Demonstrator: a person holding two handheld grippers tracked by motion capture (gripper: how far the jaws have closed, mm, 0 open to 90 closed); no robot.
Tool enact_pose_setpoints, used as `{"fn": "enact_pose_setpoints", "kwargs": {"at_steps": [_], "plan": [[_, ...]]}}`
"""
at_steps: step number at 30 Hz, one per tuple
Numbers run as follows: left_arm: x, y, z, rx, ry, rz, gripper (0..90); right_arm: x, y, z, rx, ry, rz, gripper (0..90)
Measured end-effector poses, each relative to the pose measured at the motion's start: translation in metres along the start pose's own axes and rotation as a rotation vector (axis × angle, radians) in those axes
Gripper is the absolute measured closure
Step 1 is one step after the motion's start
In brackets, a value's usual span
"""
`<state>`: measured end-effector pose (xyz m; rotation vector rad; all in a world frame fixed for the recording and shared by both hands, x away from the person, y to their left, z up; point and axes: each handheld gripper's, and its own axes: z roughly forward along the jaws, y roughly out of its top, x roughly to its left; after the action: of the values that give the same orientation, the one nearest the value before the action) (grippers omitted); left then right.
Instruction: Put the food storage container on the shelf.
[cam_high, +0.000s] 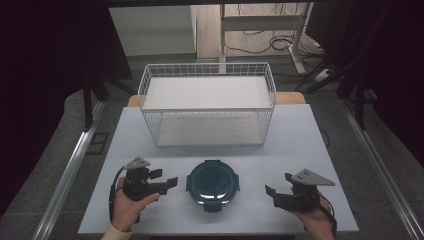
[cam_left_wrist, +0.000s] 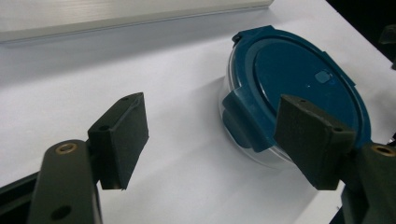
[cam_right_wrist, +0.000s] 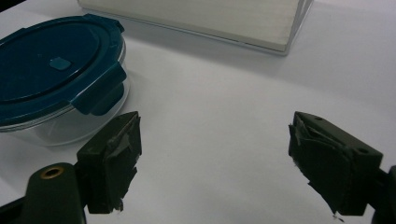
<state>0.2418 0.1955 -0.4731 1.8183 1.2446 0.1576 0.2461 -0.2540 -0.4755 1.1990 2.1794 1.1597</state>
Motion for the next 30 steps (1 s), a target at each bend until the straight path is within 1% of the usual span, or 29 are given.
{"fn": "enact_pose_setpoints", "kwargs": {"at_steps": [1, 2, 6, 9, 11, 13, 15, 18, 21, 22, 24, 26, 28, 30], "plan": [[0.000, 0.000, 0.000, -0.006, -0.007, -0.001, 25.7, 0.001, 0.000, 0.000, 0.005, -0.008, -0.009, 17.0], [-0.001, 0.000, 0.000, -0.007, -0.011, -0.001, 25.6, 0.003, 0.001, 0.001, 0.008, -0.005, -0.008, 17.1], [-0.002, 0.000, 0.001, -0.004, -0.020, 0.001, 24.7, 0.008, 0.004, 0.002, 0.007, 0.033, 0.015, 17.2], [-0.003, 0.002, 0.002, 0.006, -0.025, 0.006, 23.7, 0.012, 0.009, 0.004, 0.007, 0.073, 0.044, 17.2], [-0.004, 0.004, 0.003, 0.009, -0.029, 0.011, 23.1, 0.015, 0.013, 0.006, 0.016, 0.096, 0.044, 17.1], [-0.004, 0.006, 0.003, 0.011, -0.042, 0.012, 22.2, 0.017, 0.019, 0.008, 0.026, 0.114, 0.049, 16.9], [-0.004, 0.008, 0.004, 0.014, -0.051, 0.006, 21.3, 0.020, 0.024, 0.011, 0.027, 0.133, 0.064, 16.7], [-0.005, 0.011, 0.006, 0.018, -0.048, 0.001, 19.5, 0.025, 0.030, 0.018, 0.046, 0.153, 0.074, 15.4], [-0.005, 0.014, 0.007, 0.014, -0.048, -0.009, 17.9, 0.028, 0.036, 0.026, 0.083, 0.184, 0.114, 13.9], [-0.005, 0.015, 0.007, 0.013, -0.051, -0.017, 17.7, 0.028, 0.038, 0.028, 0.088, 0.189, 0.121, 13.9], [-0.003, 0.017, 0.009, 0.009, -0.064, -0.038, 17.3, 0.030, 0.043, 0.031, 0.097, 0.190, 0.135, 13.8], [-0.002, 0.021, 0.012, 0.015, -0.075, -0.051, 17.1, 0.032, 0.046, 0.033, 0.099, 0.205, 0.149, 13.7], [-0.002, 0.024, 0.017, 0.028, -0.084, -0.053, 16.9, 0.034, 0.050, 0.037, 0.100, 0.208, 0.157, 13.6], [-0.003, 0.026, 0.023, 0.044, -0.104, -0.058, 16.8, 0.036, 0.052, 0.042, 0.101, 0.215, 0.166, 13.7]]}}
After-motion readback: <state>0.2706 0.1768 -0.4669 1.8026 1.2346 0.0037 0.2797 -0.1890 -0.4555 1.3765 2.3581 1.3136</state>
